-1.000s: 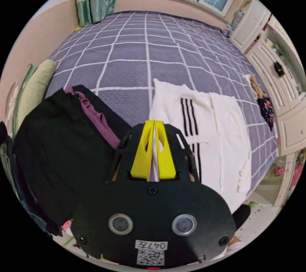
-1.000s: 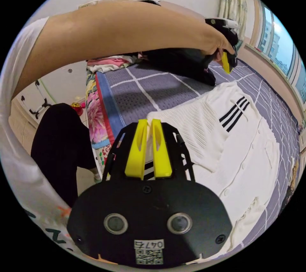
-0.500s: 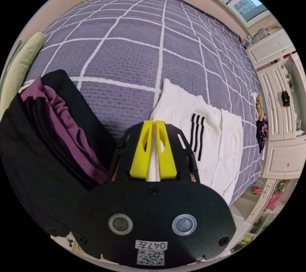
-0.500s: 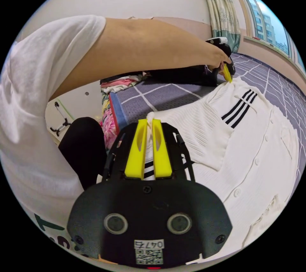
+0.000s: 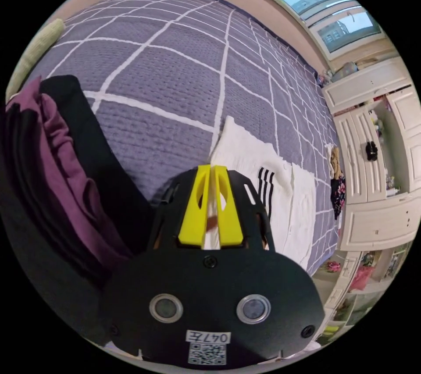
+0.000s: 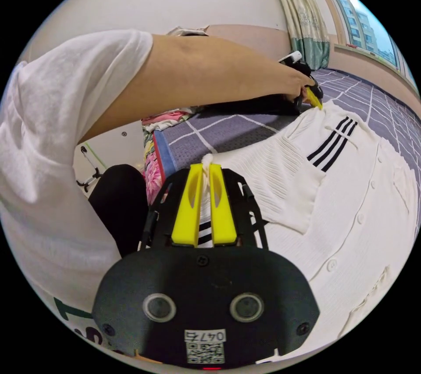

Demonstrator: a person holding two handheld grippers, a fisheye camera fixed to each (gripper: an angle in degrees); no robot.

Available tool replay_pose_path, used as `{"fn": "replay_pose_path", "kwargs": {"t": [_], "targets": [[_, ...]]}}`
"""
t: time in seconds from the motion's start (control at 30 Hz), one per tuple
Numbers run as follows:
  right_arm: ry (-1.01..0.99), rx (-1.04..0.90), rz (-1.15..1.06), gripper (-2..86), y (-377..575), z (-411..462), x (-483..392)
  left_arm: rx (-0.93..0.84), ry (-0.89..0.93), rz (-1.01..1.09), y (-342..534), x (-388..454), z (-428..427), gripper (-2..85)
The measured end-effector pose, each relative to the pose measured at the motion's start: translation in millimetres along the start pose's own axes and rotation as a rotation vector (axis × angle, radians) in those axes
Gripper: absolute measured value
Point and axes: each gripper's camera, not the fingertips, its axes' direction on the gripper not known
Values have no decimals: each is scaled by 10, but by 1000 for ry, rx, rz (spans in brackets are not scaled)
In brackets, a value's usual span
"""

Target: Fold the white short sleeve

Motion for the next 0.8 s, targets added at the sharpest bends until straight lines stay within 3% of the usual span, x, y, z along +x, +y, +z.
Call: {"fn": "replay_pose_path", "kwargs": {"t": [0.3, 0.5, 0.8], "targets": [[9, 133, 109, 2, 106, -719, 135, -17, 52, 34, 183, 470, -17, -5], [142, 239, 194, 2, 397, -1635, 274, 33, -94, 218, 384, 1680, -106, -5], [537, 164, 353, 3, 1218, -2927, 588, -38, -205, 419, 985, 3864, 983, -5]]}}
